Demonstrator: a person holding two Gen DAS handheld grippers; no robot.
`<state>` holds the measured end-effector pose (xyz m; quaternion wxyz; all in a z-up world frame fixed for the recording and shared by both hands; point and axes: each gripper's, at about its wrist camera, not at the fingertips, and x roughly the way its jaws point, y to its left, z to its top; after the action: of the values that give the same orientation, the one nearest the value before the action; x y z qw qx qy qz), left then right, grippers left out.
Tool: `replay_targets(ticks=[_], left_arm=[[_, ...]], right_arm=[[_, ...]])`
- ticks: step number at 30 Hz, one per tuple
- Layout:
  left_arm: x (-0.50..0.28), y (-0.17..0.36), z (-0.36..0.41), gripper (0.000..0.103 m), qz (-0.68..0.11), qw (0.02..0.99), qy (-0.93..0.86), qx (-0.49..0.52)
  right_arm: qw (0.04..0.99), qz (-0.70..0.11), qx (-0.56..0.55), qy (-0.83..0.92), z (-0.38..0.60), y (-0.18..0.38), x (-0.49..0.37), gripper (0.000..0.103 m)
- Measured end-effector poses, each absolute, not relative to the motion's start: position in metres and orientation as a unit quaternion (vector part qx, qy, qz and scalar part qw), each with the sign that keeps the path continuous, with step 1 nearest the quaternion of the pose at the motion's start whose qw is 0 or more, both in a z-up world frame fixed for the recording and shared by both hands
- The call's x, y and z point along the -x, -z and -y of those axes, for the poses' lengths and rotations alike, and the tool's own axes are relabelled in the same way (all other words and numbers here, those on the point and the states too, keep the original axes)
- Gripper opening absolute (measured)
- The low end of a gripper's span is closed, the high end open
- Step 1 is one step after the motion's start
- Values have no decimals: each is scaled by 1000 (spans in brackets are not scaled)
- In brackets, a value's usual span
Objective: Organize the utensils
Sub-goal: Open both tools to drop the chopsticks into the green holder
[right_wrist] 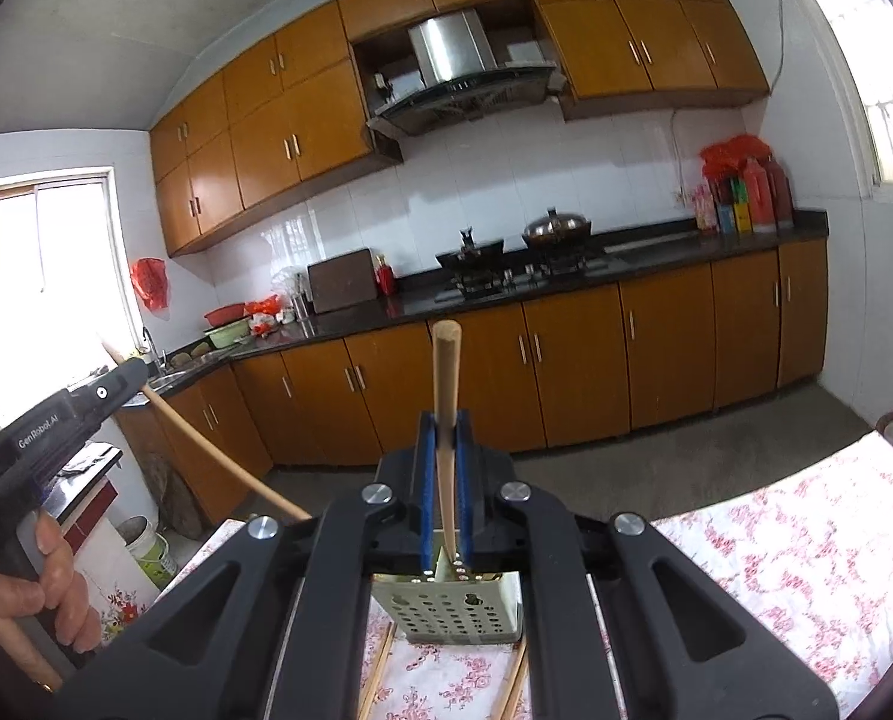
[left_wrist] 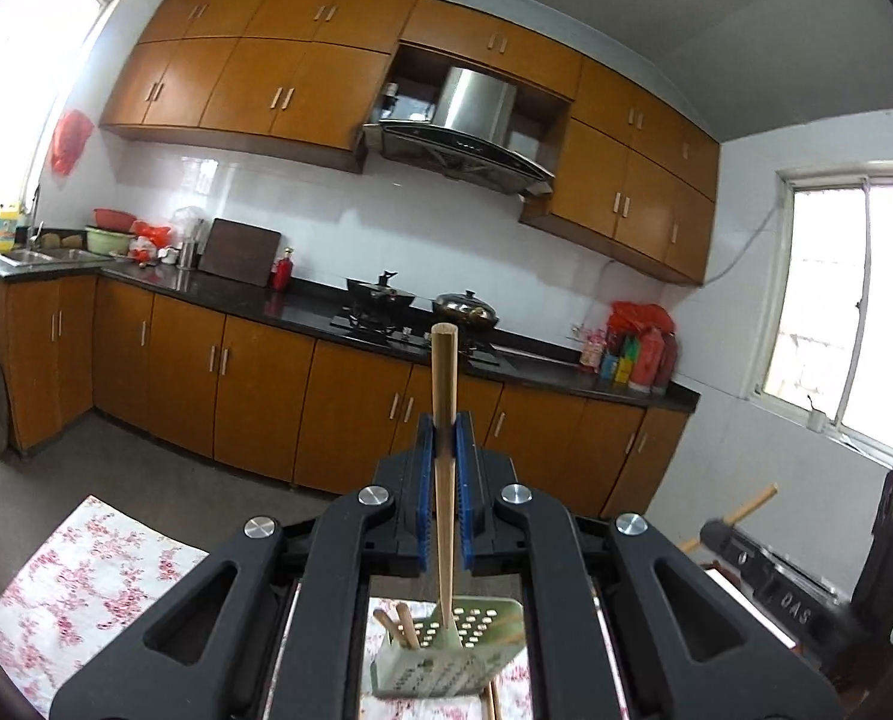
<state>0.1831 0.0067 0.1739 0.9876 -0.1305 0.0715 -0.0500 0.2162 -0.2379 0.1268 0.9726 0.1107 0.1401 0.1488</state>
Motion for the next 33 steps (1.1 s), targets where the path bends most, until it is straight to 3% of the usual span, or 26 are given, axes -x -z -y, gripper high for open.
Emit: replay_targets(ticks=[17, 27, 33], left_arm=[[-221, -115, -3, 7, -149, 979, 53, 132], [-201, -129, -26, 8, -137, 979, 41, 144], [-172, -126, -51, 8, -137, 980, 21, 143]], right_arm=[[966, -190, -107, -140, 229, -89, -254, 9], [974, -165, -124, -97, 255, -96, -231, 12], [971, -190, -131, -57, 284, -65, -208, 14]])
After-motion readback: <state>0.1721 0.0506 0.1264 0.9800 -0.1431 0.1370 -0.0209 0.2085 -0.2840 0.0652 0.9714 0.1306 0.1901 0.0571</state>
